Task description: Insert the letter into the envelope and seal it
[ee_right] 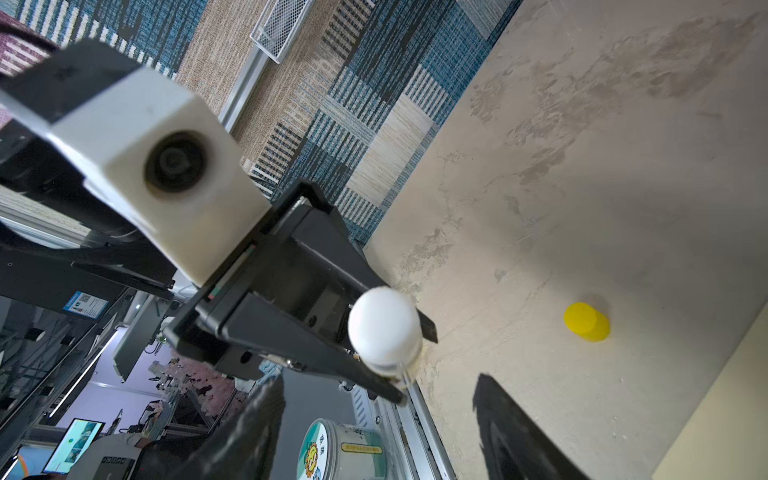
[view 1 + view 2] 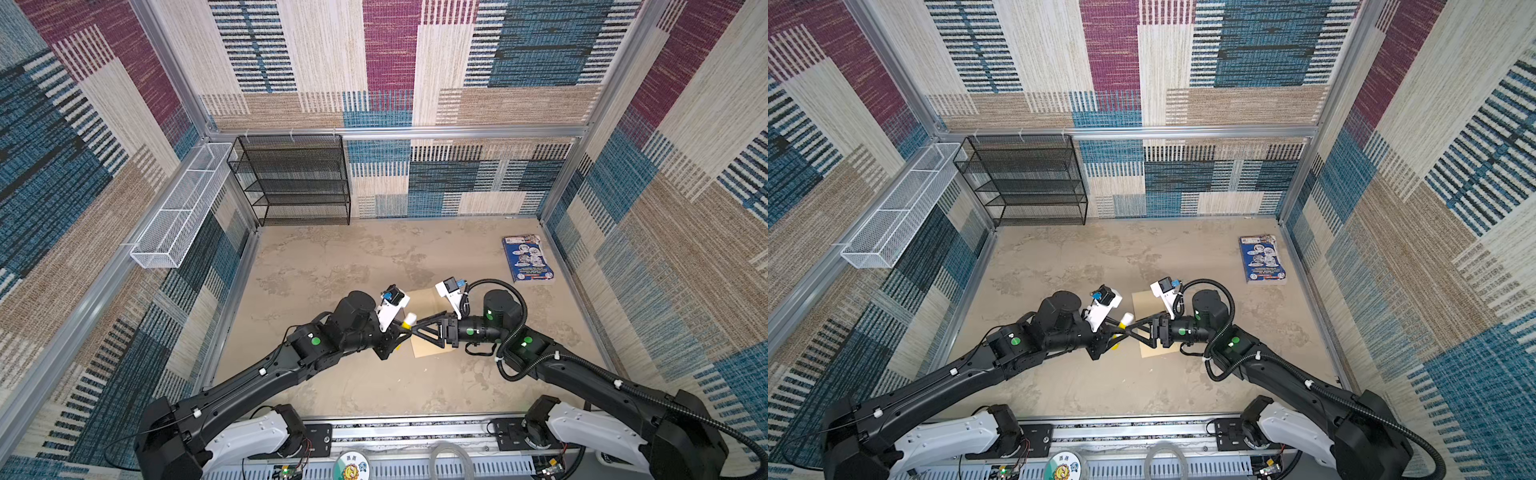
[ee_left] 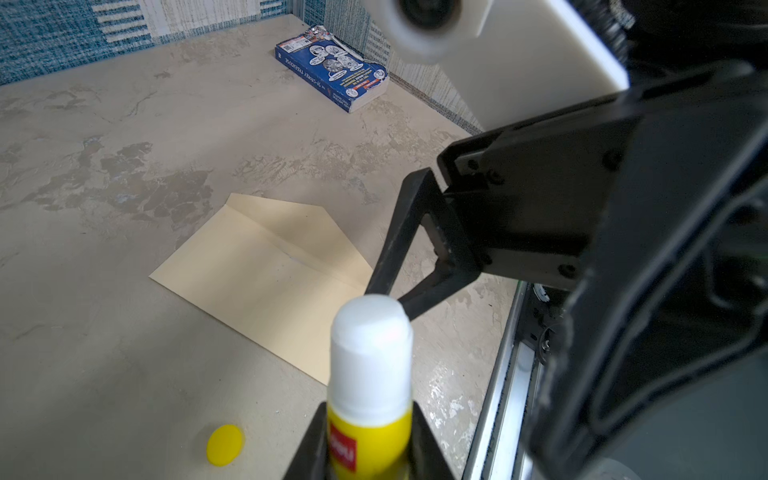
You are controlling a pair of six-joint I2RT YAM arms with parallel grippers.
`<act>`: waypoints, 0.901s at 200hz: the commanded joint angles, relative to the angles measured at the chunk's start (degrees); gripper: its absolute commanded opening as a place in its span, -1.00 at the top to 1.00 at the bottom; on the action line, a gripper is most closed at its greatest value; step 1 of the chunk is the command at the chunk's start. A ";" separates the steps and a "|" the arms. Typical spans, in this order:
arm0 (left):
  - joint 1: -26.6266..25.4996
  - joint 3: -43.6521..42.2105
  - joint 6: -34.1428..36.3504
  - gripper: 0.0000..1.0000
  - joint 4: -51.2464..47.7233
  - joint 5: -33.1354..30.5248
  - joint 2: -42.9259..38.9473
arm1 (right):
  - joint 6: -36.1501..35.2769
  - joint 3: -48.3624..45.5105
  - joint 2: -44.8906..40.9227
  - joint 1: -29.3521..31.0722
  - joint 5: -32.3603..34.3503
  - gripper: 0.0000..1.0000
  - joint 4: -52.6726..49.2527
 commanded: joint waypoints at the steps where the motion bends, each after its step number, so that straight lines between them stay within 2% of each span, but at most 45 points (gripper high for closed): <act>1: -0.41 0.65 2.59 1.00 0.26 -0.60 0.27 | 1.47 0.44 1.04 0.60 2.59 -0.40 4.00; 27: -1.26 0.50 3.09 1.00 0.26 -1.12 0.21 | 1.94 0.62 1.62 0.81 4.70 -0.21 3.46; 125: -2.57 0.25 3.97 0.99 0.65 -6.00 1.13 | 5.43 -0.57 2.13 2.43 6.10 0.60 5.52; 139: -2.53 -0.01 3.81 0.82 0.87 -6.70 0.86 | 5.84 -0.43 1.51 2.44 7.72 0.70 4.44; 144: -2.56 -0.28 3.61 0.53 1.11 -7.15 0.61 | 6.12 -0.44 1.19 2.44 8.17 0.73 4.45; 150: -2.54 -0.99 3.34 0.36 1.57 -7.70 0.18 | 6.50 -0.47 0.74 2.44 8.51 0.74 4.56; 180: -2.55 -4.72 1.94 -0.06 4.99 -8.78 -2.79 | 7.57 -0.61 -1.17 2.44 10.48 0.80 3.82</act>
